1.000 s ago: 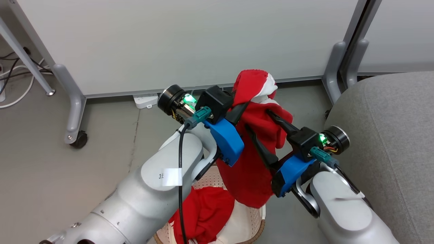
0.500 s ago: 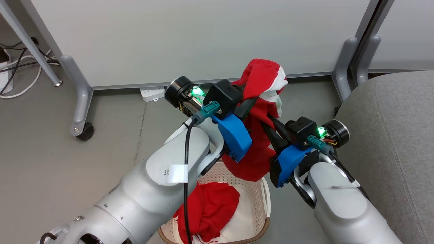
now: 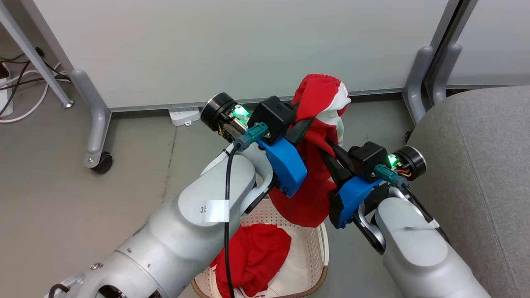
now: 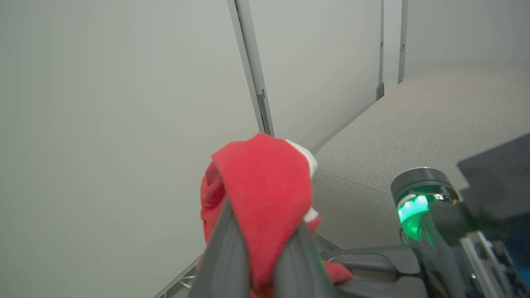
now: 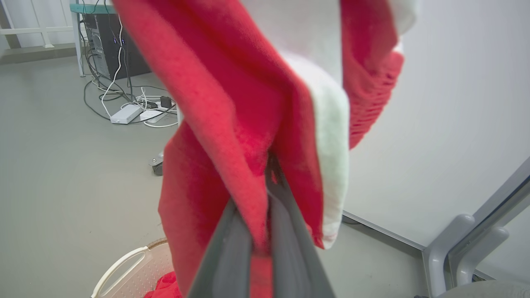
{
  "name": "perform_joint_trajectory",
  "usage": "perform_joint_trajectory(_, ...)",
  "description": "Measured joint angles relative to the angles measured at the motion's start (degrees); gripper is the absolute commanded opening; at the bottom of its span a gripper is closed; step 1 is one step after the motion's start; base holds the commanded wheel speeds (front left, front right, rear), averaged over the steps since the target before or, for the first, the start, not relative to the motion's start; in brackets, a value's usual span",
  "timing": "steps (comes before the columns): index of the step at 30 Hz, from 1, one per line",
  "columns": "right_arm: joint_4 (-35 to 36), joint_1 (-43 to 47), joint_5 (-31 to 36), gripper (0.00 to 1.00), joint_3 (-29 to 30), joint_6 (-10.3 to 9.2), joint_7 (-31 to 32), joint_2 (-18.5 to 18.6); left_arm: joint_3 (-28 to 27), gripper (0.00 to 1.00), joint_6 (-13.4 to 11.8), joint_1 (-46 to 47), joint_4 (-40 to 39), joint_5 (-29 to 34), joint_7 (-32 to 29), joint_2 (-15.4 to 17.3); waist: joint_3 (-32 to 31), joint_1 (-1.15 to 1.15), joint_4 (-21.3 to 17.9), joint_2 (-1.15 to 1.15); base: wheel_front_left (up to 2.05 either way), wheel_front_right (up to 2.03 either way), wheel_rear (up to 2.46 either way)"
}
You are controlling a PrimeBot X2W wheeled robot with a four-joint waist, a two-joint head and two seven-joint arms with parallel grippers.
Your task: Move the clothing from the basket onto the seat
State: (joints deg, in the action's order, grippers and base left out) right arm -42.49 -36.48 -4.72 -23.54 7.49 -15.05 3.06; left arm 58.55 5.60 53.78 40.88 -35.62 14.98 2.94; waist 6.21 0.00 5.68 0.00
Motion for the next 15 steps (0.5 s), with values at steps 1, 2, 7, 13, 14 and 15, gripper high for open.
perform_joint_trajectory(1, 0.0, 0.0, 0.0, 0.00, 0.0, 0.00, 0.0, 0.0, 0.0, 0.00, 0.0, 0.0, 0.0, 0.0, 0.0, 0.0, 0.0, 0.00, 0.0, 0.00, 0.00, 0.00, 0.00)
perform_joint_trajectory(2, 0.0, 0.0, -0.1, 0.00, -0.1, 0.00, 0.0, 0.0, 0.0, 0.00, 0.0, 0.0, 0.0, 0.0, 0.0, 0.0, 0.0, 0.00, 0.0, 0.00, 0.00, 0.00, 0.00)
perform_joint_trajectory(7, 0.0, 0.0, -0.5, 0.00, -0.3, 0.00, 0.0, 0.0, 0.1, 0.09, 0.0, 0.0, 0.2, 0.1, 0.0, 0.0, 0.0, 0.00, -0.2, 0.00, 0.00, 0.00, 0.00)
perform_joint_trajectory(13, 0.7, 0.3, -1.0, 0.00, -0.4, 0.00, 0.0, -0.1, 0.0, 1.00, -0.1, 0.0, 0.2, -0.1, 0.0, 0.0, 0.2, 0.00, -0.3, 0.00, 0.00, 0.00, 0.00)
perform_joint_trajectory(14, 0.8, 0.4, -1.0, 0.00, -0.5, 0.00, 0.0, -0.1, 0.0, 1.00, -0.2, 0.0, 0.2, -0.1, 0.0, 0.0, 0.2, 0.00, -0.4, 0.00, 0.00, 0.00, 0.00)
perform_joint_trajectory(15, 0.9, 0.4, -1.1, 0.00, -0.5, 0.00, 0.0, -0.1, 0.0, 1.00, -0.2, 0.0, 0.2, -0.1, 0.0, 0.0, 0.3, 0.00, -0.4, 0.00, 0.00, 0.00, 0.00)
